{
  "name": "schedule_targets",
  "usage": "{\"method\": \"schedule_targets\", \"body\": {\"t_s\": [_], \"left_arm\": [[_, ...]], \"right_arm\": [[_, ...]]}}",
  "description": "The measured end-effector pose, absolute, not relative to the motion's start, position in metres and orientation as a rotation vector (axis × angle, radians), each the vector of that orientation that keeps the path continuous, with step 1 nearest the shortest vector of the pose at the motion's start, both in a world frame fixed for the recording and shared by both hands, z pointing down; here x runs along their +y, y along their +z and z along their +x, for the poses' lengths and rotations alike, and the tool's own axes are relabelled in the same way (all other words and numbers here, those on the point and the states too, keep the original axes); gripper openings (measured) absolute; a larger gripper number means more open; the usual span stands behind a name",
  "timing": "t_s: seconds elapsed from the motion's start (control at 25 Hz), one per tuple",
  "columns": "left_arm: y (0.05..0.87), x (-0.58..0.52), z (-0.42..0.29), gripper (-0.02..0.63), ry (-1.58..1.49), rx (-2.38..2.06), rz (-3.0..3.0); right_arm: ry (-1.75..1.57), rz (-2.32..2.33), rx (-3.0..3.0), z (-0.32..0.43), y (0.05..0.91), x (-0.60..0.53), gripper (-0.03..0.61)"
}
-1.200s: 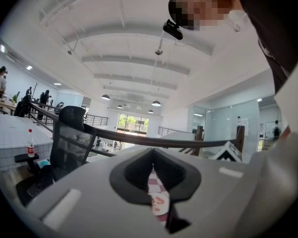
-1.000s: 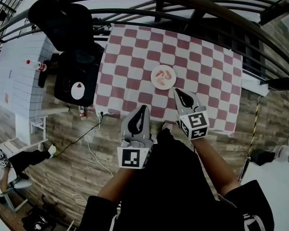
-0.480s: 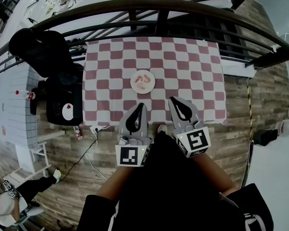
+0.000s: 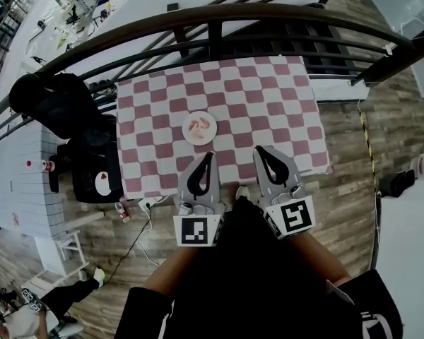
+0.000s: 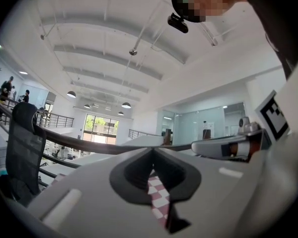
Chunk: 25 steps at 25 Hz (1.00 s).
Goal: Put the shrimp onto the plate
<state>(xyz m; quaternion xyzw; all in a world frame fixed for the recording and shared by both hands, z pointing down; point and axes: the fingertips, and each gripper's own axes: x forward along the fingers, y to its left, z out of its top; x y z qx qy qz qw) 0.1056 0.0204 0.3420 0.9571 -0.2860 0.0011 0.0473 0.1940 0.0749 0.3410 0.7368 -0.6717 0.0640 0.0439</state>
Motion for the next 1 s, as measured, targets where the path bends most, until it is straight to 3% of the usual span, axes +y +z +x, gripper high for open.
{"method": "schedule_targets", "body": {"t_s": [1.0], "left_arm": [[0.341,0.016,0.102,0.009,-0.017,-0.966,2.866]], "right_arm": [[0.143,2.219,-2.136,0.179,0.335,0.074,-0.003]]}}
